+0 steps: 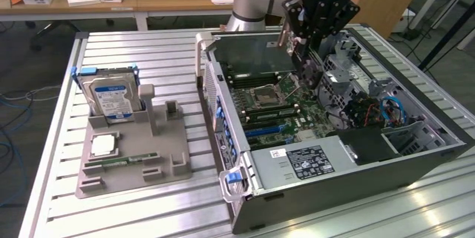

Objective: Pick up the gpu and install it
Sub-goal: 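Insert the gpu into the slot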

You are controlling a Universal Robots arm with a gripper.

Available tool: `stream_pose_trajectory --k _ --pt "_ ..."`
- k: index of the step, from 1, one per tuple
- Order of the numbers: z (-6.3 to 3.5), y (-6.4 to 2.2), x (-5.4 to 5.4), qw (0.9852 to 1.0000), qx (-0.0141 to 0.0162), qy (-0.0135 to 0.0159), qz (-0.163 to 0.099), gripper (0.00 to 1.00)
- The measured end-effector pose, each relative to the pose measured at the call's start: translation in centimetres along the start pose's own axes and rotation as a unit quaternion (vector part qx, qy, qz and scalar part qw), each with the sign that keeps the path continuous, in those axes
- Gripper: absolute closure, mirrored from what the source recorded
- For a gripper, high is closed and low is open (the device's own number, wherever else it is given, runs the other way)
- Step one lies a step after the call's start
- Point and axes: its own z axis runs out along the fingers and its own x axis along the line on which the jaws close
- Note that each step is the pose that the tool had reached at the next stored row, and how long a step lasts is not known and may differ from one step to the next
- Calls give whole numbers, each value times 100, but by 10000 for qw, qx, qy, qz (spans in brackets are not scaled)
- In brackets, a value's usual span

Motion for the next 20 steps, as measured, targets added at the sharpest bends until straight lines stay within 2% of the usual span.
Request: stream_pose_trajectory --k 4,20 --pt "0 0 0 9997 -3 -9 -233 74" --pt "0 -13 4 9980 -9 -26 -626 74"
